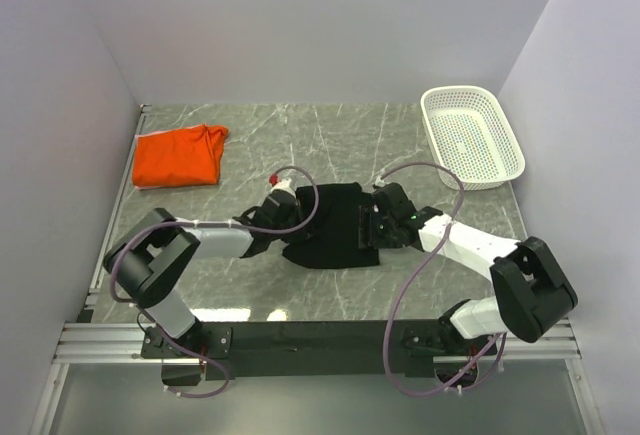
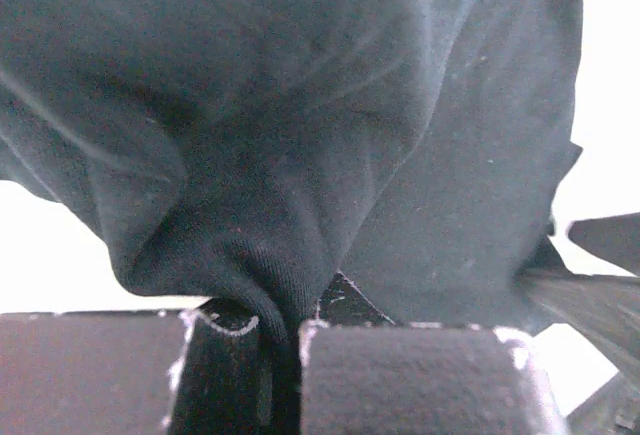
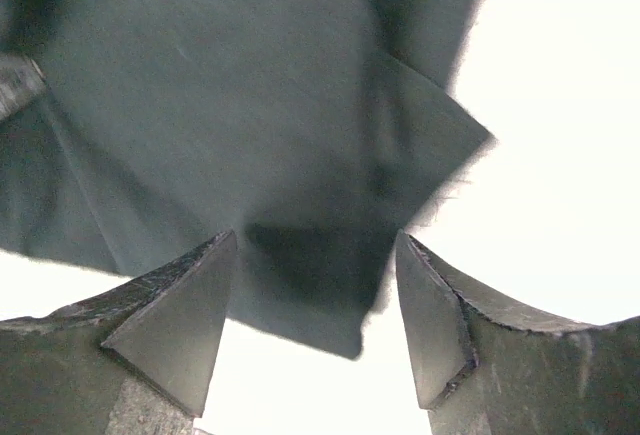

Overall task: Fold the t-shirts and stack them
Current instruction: Neatly place the folded tshirt to the corner

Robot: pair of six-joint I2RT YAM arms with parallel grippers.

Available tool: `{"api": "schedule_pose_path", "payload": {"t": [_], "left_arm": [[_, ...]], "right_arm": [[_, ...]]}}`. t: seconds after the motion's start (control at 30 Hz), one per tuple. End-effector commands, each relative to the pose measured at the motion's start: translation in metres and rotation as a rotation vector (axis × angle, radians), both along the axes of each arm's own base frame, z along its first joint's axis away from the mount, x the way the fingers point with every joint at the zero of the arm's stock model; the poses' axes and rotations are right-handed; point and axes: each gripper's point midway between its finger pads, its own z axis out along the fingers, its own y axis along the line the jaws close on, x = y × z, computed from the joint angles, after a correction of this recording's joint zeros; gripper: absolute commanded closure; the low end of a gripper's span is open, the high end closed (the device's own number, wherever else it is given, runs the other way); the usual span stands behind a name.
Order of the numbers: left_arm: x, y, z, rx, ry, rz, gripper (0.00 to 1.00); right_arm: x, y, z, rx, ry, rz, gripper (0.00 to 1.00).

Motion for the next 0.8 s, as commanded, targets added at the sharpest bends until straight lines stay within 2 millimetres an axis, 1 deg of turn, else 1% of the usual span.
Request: {"api": "schedule_pose_path", "payload": {"t": [0.0, 0.03, 0.07, 0.13, 0.17, 0.2, 0.23, 0.27, 0.3, 0.33, 0.37, 0.4, 0.43, 0.47, 0.5, 0.53, 0.57, 0.6, 0.63, 0.67, 0.7, 0.73, 0.77], "left_arm": [[0.020, 0.053, 0.012, 0.243, -0.049, 0.011, 1.00], [0.023, 0.068, 0.012, 0.284, -0.027, 0.020, 1.00], [0.035, 0.069, 0.027, 0.303, -0.070, 0.000, 1.00], [0.047, 0.079, 0.037, 0.346, -0.083, 0.003, 1.00], [0.056, 0.083, 0.048, 0.387, -0.105, -0.007, 1.00], [0.060, 0.086, 0.047, 0.421, -0.101, -0.017, 1.00], [0.064, 0.094, 0.047, 0.467, -0.098, -0.029, 1.00], [0.076, 0.093, 0.060, 0.474, -0.121, -0.027, 1.00], [0.081, 0.096, 0.058, 0.491, -0.112, -0.040, 1.00], [0.090, 0.104, 0.061, 0.512, -0.118, -0.054, 1.00], [0.098, 0.106, 0.068, 0.524, -0.116, -0.062, 1.00], [0.105, 0.110, 0.074, 0.530, -0.121, -0.064, 1.00], [0.115, 0.123, 0.079, 0.550, -0.128, -0.061, 1.00], [0.128, 0.126, 0.094, 0.548, -0.159, -0.054, 1.00], [0.132, 0.130, 0.095, 0.553, -0.149, -0.066, 1.00], [0.142, 0.145, 0.101, 0.571, -0.156, -0.061, 1.00], [0.155, 0.148, 0.119, 0.565, -0.191, -0.048, 1.00], [0.159, 0.153, 0.119, 0.565, -0.174, -0.058, 1.00], [0.167, 0.164, 0.125, 0.567, -0.175, -0.044, 1.00], [0.180, 0.166, 0.139, 0.561, -0.203, -0.033, 1.00], [0.186, 0.169, 0.143, 0.566, -0.211, -0.033, 1.00], [0.191, 0.181, 0.144, 0.587, -0.205, -0.029, 1.00], [0.202, 0.185, 0.149, 0.592, -0.211, -0.020, 1.00]], "right_arm": [[0.023, 0.004, 0.046, 0.017, -0.100, 0.009, 0.28], [0.028, 0.005, 0.054, 0.024, -0.119, 0.007, 0.27], [0.038, 0.009, 0.069, 0.042, -0.152, 0.009, 0.27], [0.048, 0.011, 0.085, 0.067, -0.182, 0.007, 0.27], [0.055, 0.015, 0.097, 0.092, -0.206, 0.015, 0.27], [0.059, 0.018, 0.104, 0.107, -0.218, 0.018, 0.26], [0.062, 0.020, 0.110, 0.118, -0.230, 0.026, 0.26], [0.068, 0.023, 0.121, 0.134, -0.250, 0.028, 0.26], [0.071, 0.025, 0.125, 0.143, -0.255, 0.034, 0.26], [0.074, 0.026, 0.129, 0.149, -0.261, 0.036, 0.26], [0.080, 0.028, 0.137, 0.158, -0.277, 0.041, 0.26], [0.081, 0.032, 0.138, 0.174, -0.275, 0.052, 0.25], [0.084, 0.034, 0.142, 0.185, -0.280, 0.059, 0.26], [0.088, 0.035, 0.148, 0.200, -0.293, 0.062, 0.25], [0.090, 0.038, 0.149, 0.216, -0.292, 0.077, 0.26], [0.092, 0.039, 0.151, 0.225, -0.296, 0.083, 0.25], [0.097, 0.039, 0.156, 0.231, -0.306, 0.085, 0.25], [0.099, 0.039, 0.157, 0.236, -0.307, 0.087, 0.25], [0.100, 0.042, 0.155, 0.244, -0.299, 0.099, 0.25], [0.102, 0.042, 0.155, 0.249, -0.301, 0.107, 0.25], [0.104, 0.043, 0.154, 0.257, -0.299, 0.115, 0.25], [0.103, 0.043, 0.152, 0.265, -0.294, 0.127, 0.25], [0.102, 0.042, 0.149, 0.268, -0.287, 0.131, 0.25]]}}
